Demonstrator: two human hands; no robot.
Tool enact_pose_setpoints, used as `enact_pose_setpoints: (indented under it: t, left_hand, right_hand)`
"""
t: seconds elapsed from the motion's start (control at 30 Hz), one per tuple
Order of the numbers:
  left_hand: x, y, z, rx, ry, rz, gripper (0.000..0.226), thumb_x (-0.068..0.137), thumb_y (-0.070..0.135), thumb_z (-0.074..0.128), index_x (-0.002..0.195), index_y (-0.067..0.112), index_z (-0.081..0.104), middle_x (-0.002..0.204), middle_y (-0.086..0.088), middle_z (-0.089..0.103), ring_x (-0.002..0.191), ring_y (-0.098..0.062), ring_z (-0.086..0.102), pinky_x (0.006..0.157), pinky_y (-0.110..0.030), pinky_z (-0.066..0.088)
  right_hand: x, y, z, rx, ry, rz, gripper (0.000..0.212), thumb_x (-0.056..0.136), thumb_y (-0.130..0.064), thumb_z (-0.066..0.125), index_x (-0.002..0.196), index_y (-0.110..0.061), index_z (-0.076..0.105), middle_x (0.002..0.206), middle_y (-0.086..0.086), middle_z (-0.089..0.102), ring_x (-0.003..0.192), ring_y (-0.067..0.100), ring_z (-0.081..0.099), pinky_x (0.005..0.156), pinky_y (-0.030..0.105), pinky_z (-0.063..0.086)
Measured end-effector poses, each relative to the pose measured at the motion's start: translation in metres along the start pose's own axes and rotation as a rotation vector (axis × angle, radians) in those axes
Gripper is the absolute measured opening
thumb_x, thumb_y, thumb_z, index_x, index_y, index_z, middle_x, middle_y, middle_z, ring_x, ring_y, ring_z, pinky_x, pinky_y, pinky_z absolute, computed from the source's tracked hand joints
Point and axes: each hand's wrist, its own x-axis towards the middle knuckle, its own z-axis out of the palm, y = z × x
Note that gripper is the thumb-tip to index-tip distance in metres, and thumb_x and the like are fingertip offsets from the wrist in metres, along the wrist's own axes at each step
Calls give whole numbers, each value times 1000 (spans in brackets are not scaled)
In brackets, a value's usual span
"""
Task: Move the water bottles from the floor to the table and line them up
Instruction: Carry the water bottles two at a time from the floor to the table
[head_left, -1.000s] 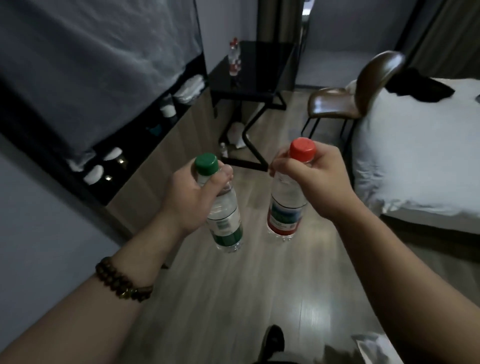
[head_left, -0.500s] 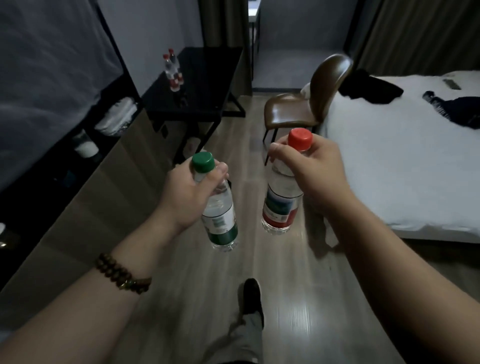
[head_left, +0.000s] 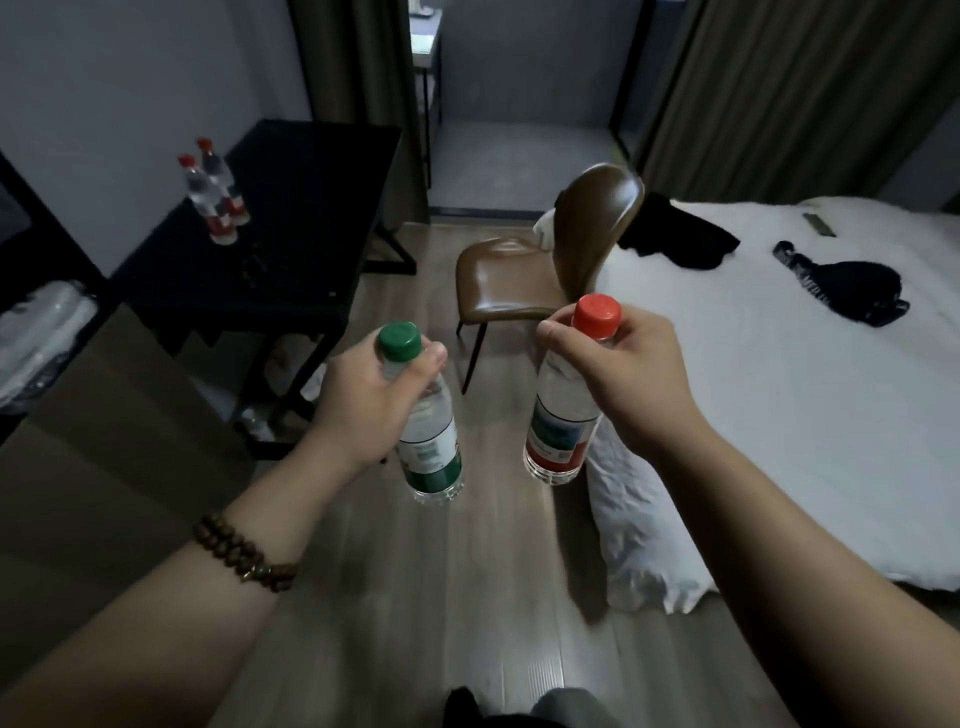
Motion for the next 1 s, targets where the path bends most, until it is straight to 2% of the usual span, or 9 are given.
enact_pose_setpoints:
  t: [0.07, 0.2, 0.33, 0.4, 0.5, 0.6, 0.77, 0.87, 1.0]
  left_hand:
    - [43, -8, 8, 0, 11, 9, 39, 84, 55, 65, 92, 17, 72, 88, -1, 78, 88, -17, 75, 87, -46, 60]
    - [120, -28, 25, -5, 37, -14, 36, 84, 52, 67, 91, 18, 72, 87, -2, 78, 89, -20, 75, 87, -44, 60]
    - [197, -51, 38, 47, 76, -33, 39, 82, 57, 66, 90, 19, 73, 86, 1, 78, 84, -12, 75, 76, -25, 58]
    - [236, -62, 43, 48, 105, -58, 36, 82, 54, 68, 91, 19, 72, 87, -1, 78, 86, -16, 76, 79, -30, 60]
    - [294, -70, 48, 78, 175, -104, 25, 82, 48, 69, 88, 24, 73, 90, -3, 78, 90, -22, 76, 88, -51, 61]
    - [347, -72, 46, 93, 239, -155, 21, 85, 45, 72, 91, 26, 73, 94, -1, 78, 93, -21, 75, 89, -57, 59]
    - [418, -82, 39, 52, 380, -213, 38, 85, 57, 70, 96, 21, 74, 98, -2, 78, 94, -17, 76, 90, -49, 61]
    - [453, -97, 30, 72, 439, -220, 36, 84, 56, 69, 94, 21, 74, 96, 0, 78, 94, -15, 75, 89, -42, 61]
    - [500, -125, 7, 101, 474, -240, 30, 86, 55, 67, 93, 26, 74, 96, 3, 78, 94, -12, 75, 89, -42, 60]
  right_hand:
    - [39, 15, 2, 13, 24, 0, 4, 85, -26, 81, 84, -22, 79, 80, -6, 78, 79, 10, 75, 72, 24, 60]
    - [118, 50, 11, -10, 29, 36, 9, 85, -31, 82, 85, -23, 79, 80, -4, 77, 82, 15, 74, 76, 30, 61]
    - [209, 88, 26, -24, -37, 9, 13, 86, -32, 82, 81, -20, 78, 77, -2, 75, 78, 14, 72, 74, 31, 58]
    - [257, 105, 35, -24, -76, -21, 11, 86, -29, 82, 80, -21, 78, 77, -4, 76, 78, 12, 72, 73, 28, 57]
    - [330, 121, 45, -22, -140, -53, 11, 86, -26, 82, 77, -22, 77, 74, -7, 74, 73, 3, 69, 70, 18, 52]
    - [401, 128, 55, -10, -223, -40, 10, 86, -28, 82, 83, -19, 79, 78, -3, 76, 80, 9, 71, 75, 24, 56]
    - [501, 143, 93, 24, -288, -58, 11, 85, -26, 84, 77, -21, 77, 69, -7, 71, 72, 5, 67, 70, 21, 52]
    - [548, 158, 123, 52, -324, -57, 12, 84, -26, 84, 75, -25, 76, 68, -12, 71, 68, -1, 65, 68, 15, 48]
    - [606, 173, 168, 57, -399, -68, 13, 85, -32, 83, 77, -25, 77, 72, -6, 73, 72, 5, 70, 66, 21, 55]
